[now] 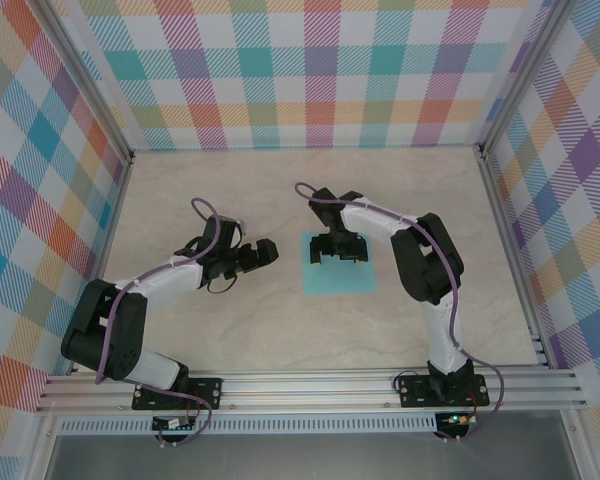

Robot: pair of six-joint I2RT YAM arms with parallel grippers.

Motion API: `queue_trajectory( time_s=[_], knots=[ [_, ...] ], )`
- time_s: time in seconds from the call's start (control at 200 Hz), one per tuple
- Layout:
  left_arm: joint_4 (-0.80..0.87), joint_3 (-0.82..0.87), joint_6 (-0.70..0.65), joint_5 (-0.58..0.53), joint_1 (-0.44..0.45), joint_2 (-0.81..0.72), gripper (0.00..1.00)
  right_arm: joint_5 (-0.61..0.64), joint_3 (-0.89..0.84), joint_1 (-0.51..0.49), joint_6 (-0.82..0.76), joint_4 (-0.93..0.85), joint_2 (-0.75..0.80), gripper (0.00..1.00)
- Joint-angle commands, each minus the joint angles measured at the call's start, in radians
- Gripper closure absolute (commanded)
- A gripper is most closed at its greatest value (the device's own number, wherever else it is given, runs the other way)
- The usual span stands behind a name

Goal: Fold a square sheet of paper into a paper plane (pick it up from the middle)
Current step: Fold the square sheet of paper in half at the center of the table.

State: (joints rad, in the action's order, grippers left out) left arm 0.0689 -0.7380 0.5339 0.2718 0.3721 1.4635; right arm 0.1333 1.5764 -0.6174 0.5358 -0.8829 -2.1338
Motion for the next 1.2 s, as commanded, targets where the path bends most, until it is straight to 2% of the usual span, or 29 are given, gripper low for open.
queue_trajectory(
  time_s=[0.0,0.56,0.73,1.03,1.195],
  knots=[
    [0.000,-0.018,-0.017,0.006,0.019,0.000,0.00,-0.014,-0.070,-0.013,0.060,-0.033,-0.094,0.01],
    [0.012,-0.010,-0.018,-0.002,0.019,-0.021,0.00,-0.009,-0.044,-0.016,0.049,-0.039,-0.089,0.14],
    [0.016,-0.011,-0.020,-0.004,0.019,-0.022,0.00,-0.019,-0.046,-0.015,0.042,-0.032,-0.091,0.23],
    [0.022,-0.013,-0.022,-0.006,0.019,-0.025,0.00,-0.026,-0.015,-0.015,0.014,-0.041,-0.061,0.24],
    [0.025,-0.012,-0.021,-0.010,0.019,-0.032,0.00,-0.025,0.008,-0.014,0.001,-0.048,-0.032,0.34]
  ],
)
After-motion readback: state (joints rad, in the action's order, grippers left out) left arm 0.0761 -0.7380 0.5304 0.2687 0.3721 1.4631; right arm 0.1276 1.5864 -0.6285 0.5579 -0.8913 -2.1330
